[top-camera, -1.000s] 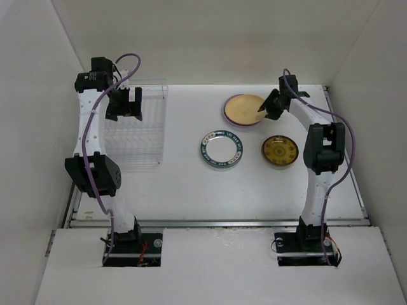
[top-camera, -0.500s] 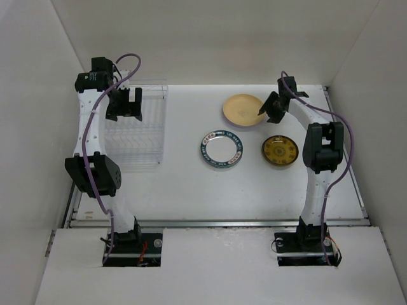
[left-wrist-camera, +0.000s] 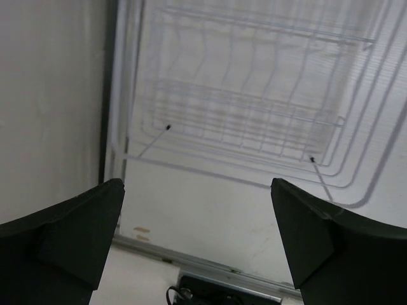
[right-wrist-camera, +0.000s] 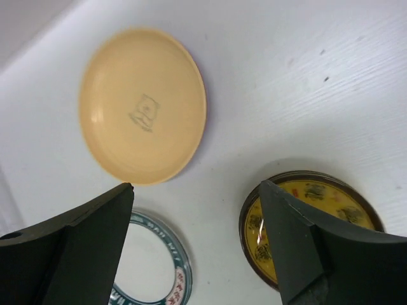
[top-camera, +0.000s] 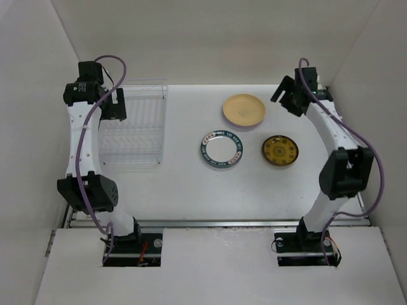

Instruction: Unload the plates from the dish rack

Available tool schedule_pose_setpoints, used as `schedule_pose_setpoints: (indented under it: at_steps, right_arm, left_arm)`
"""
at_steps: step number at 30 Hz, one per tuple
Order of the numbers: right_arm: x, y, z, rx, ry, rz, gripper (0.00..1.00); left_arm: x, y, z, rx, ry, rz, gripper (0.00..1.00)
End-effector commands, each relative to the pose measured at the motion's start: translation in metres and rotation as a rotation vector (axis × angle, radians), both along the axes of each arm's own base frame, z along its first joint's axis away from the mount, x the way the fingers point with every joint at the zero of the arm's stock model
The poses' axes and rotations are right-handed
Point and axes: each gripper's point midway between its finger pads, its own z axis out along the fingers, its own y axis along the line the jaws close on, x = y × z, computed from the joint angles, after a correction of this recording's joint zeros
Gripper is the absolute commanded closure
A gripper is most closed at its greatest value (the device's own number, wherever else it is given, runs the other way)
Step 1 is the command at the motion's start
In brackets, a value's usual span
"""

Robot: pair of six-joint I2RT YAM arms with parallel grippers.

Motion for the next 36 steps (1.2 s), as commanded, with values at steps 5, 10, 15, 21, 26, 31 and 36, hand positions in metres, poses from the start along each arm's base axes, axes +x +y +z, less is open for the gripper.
schedule_pose_setpoints:
  at_steps: [5,10,15,21,26,31,36]
  right_arm:
    - [-0.080,-0.075,0.131,-0.305,-0.154,-0.242,0.05]
    - [-0.141,-0.091,0.174,-0.316,-0.274,-0.318,0.03]
    - [-0.205,-0.089,0.219,-0.261,-0.479,-0.301,0.00]
    - [-0.262,-0.089,0.253,-0.255,-0.638,-0.272,0.00]
    - [-0.312,-0.095,0.269,-0.255,-0.732,-0.289,0.00]
    - [-0.342,-0.097,0.270,-0.250,-0.781,-0.285,0.00]
    - [-0.367,-0.094,0.265,-0.235,-0.800,-0.261,0.00]
  left_arm:
    - [-0.048,0.061,0.032,0.264,-0.156,0.357,0.00]
    - [-0.071,0.073,0.041,0.329,-0.237,0.438,0.00]
    - [-0.091,0.076,0.039,0.352,-0.263,0.484,0.00]
    - [-0.106,0.065,0.036,0.294,-0.321,0.450,0.00]
    - [-0.117,0.063,0.038,0.291,-0.351,0.454,0.00]
    - [-0.120,0.055,0.030,0.247,-0.363,0.429,0.00]
    - [-0.123,0.049,0.027,0.213,-0.378,0.412,0.00]
